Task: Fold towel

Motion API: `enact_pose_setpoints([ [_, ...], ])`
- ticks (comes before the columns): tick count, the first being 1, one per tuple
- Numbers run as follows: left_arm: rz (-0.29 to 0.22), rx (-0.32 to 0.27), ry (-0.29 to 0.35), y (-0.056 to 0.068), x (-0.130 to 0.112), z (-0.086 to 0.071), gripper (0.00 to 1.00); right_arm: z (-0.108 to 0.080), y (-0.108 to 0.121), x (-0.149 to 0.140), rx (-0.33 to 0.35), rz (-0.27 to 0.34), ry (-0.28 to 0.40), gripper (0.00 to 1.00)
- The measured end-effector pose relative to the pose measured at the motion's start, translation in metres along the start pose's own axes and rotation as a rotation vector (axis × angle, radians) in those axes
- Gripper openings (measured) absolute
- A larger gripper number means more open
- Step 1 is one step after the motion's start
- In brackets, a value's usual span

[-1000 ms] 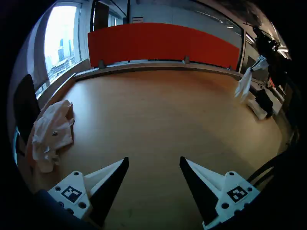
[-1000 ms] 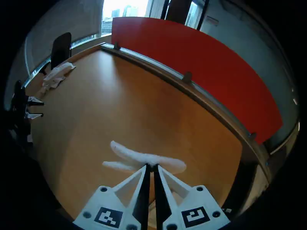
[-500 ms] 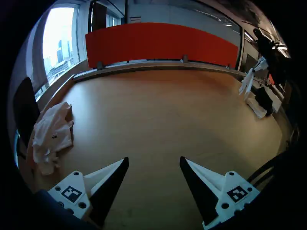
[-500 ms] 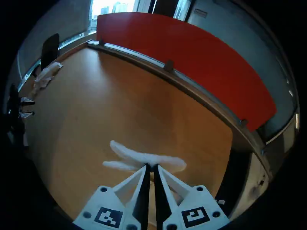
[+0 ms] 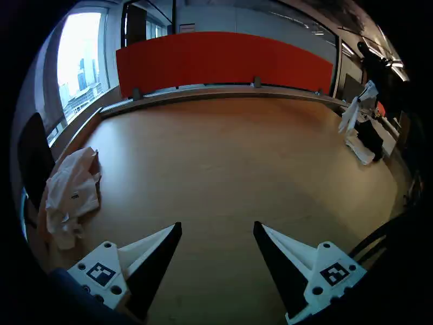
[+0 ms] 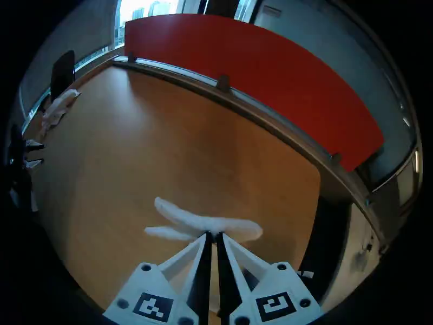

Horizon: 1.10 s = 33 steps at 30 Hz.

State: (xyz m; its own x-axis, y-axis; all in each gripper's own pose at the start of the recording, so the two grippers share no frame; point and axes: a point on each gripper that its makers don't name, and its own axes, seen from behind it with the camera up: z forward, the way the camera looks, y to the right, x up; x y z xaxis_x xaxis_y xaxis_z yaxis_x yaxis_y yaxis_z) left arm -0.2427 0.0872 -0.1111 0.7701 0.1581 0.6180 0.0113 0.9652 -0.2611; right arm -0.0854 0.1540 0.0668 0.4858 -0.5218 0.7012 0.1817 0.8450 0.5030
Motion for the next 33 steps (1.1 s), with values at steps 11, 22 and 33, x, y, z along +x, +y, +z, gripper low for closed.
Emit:
enact_pose_setpoints([
  [11, 0.01, -0.006, 0.001, 0.003, 0.002, -0.001, 0.98, -0.01, 0.007, -0.031, -0.016, 0.037, -0.02, 0.06],
  [22, 0.023, -0.016, -0.001, 0.01, 0.001, -0.002, 0.99, -0.011, 0.008, -0.103, -0.039, 0.127, -0.1, 0.06],
  [33, 0.04, -0.021, -0.007, 0.012, -0.001, -0.003, 0.99, -0.004, 0.008, -0.158, -0.073, 0.236, -0.167, 0.06],
])
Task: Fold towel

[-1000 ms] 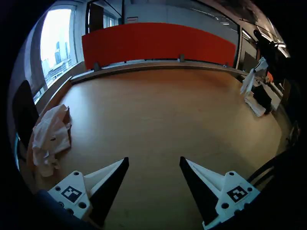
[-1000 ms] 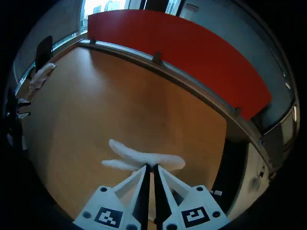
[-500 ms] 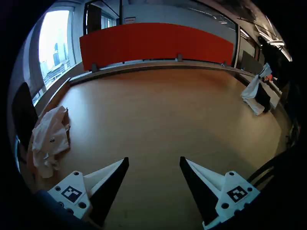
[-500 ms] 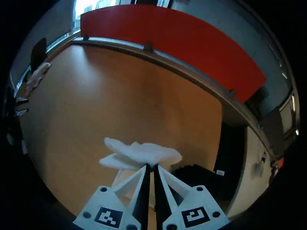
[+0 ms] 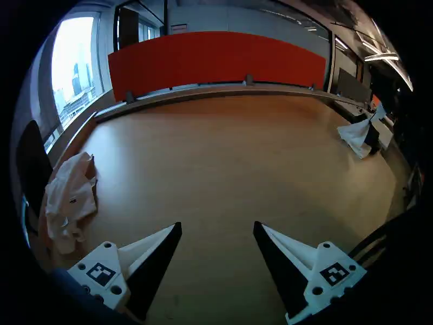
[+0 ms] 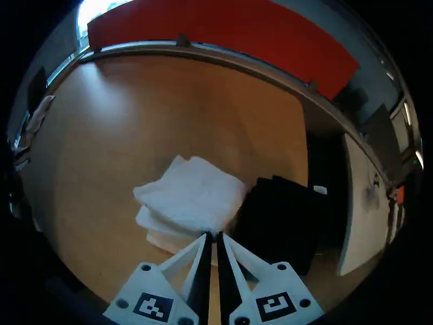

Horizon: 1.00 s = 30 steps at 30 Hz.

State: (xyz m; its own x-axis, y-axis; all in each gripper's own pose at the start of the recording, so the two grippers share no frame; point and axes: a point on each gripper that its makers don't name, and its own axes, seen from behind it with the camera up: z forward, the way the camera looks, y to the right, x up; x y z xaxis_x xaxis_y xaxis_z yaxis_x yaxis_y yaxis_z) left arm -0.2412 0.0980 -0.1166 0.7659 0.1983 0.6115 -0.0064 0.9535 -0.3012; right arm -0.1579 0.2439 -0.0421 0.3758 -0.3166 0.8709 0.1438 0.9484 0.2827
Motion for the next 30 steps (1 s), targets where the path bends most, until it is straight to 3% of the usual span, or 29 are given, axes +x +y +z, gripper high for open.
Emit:
enact_pose_setpoints([
  [17, 0.005, 0.011, -0.003, -0.007, -0.003, -0.006, 0.99, 0.016, 0.015, -0.04, -0.064, 0.048, -0.096, 0.06],
  [26, 0.01, 0.012, -0.005, -0.008, -0.005, -0.008, 0.99, 0.021, 0.015, -0.051, -0.078, 0.064, -0.111, 0.08],
  [30, 0.013, 0.011, -0.005, -0.007, -0.005, -0.007, 0.98, 0.02, 0.017, -0.053, -0.086, 0.068, -0.111, 0.15],
])
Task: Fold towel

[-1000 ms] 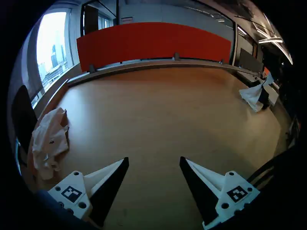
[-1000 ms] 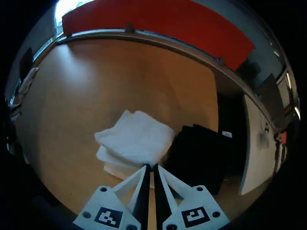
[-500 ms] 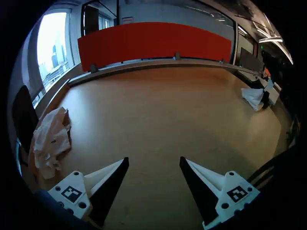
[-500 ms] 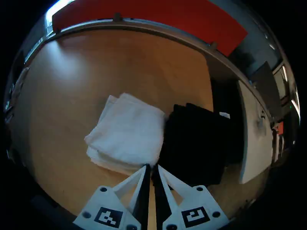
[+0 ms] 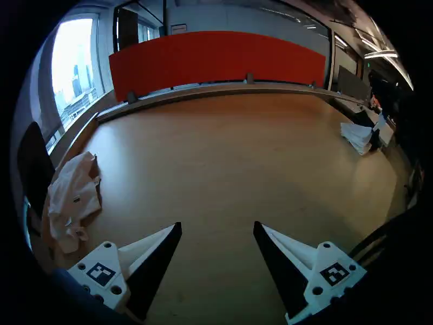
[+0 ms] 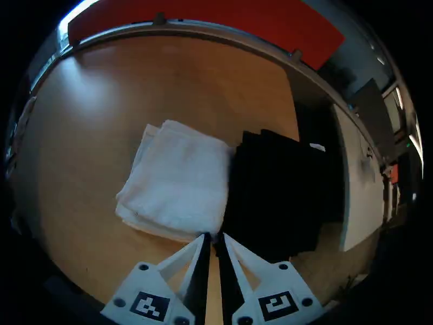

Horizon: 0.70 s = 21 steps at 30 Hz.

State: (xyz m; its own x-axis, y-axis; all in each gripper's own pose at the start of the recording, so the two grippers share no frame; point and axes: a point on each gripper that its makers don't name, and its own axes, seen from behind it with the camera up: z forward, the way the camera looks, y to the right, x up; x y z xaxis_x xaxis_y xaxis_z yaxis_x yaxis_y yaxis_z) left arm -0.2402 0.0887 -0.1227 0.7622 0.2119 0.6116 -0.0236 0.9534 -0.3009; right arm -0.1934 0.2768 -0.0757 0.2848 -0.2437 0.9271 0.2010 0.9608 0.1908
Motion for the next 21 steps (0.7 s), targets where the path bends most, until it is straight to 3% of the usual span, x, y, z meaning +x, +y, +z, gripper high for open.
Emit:
enact_pose_setpoints([
  [8, 0.003, -0.001, 0.001, 0.0, 0.0, 0.0, 0.98, -0.004, -0.002, -0.002, -0.003, -0.023, 0.002, 0.34],
  [11, 0.005, -0.002, 0.002, 0.0, 0.0, 0.001, 0.99, -0.005, -0.004, -0.002, 0.001, -0.032, 0.005, 0.52],
  [16, 0.002, -0.003, 0.004, 0.001, 0.0, 0.0, 0.99, -0.008, -0.009, 0.0, 0.008, -0.044, 0.017, 0.71],
  [18, 0.001, -0.003, 0.005, 0.001, 0.0, 0.0, 0.99, -0.009, -0.012, 0.001, 0.016, -0.046, 0.021, 0.85],
  [21, 0.002, -0.004, 0.007, 0.0, 0.0, 0.0, 0.99, -0.01, -0.016, 0.002, 0.026, -0.048, 0.025, 0.92],
])
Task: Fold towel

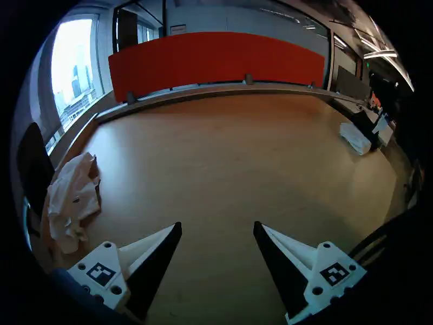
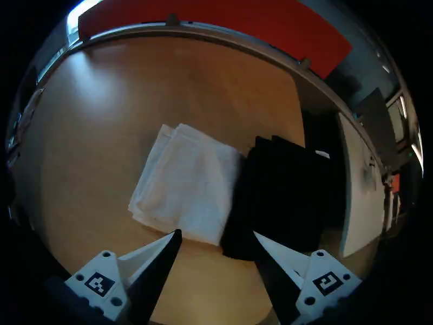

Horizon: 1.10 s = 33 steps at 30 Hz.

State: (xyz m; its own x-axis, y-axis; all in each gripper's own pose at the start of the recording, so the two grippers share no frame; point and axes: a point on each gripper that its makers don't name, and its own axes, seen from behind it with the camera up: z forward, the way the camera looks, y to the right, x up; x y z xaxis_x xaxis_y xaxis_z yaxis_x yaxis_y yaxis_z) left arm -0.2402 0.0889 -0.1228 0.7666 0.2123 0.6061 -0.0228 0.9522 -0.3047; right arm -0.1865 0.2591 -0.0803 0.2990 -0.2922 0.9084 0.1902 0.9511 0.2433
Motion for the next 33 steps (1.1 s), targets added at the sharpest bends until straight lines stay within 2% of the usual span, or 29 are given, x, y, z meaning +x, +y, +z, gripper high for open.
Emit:
enact_pose_setpoints([
  [8, -0.001, 0.002, 0.004, -0.003, 0.001, -0.002, 0.99, -0.002, -0.007, 0.005, 0.005, 0.0, 0.011, 0.92],
  [14, -0.005, 0.006, 0.011, -0.006, 0.004, -0.002, 0.98, -0.002, -0.016, 0.015, 0.018, 0.044, 0.061, 0.92],
  [23, -0.012, 0.01, 0.019, -0.007, 0.009, -0.001, 0.98, 0.0, -0.029, 0.029, 0.04, 0.22, 0.17, 0.92],
  [33, -0.022, 0.021, 0.022, -0.008, 0.011, -0.002, 0.98, -0.001, -0.032, 0.035, -0.005, 0.388, 0.244, 0.92],
])
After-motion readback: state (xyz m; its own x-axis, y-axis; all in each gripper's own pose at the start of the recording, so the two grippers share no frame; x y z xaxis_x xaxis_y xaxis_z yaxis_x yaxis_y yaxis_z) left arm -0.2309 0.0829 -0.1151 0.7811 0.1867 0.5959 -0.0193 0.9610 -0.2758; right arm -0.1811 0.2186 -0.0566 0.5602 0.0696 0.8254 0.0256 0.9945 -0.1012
